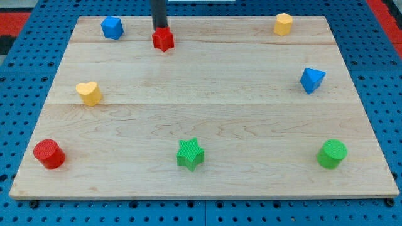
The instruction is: Move the red star towards the green star
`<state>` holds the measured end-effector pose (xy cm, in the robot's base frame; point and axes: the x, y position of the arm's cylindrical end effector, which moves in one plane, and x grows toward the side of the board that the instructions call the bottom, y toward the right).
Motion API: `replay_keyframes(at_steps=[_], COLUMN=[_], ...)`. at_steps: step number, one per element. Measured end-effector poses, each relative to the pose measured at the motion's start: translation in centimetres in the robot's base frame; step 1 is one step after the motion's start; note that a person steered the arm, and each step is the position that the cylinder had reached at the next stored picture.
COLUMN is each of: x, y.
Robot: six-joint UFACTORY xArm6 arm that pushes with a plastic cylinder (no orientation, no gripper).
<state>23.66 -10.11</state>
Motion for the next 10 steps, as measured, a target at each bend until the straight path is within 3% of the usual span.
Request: replay_keyframes(at_steps=[2, 6, 8, 10], x=[3.5, 14.6, 21.5, 23.2], y=[2.0, 8.0, 5.5, -2.1])
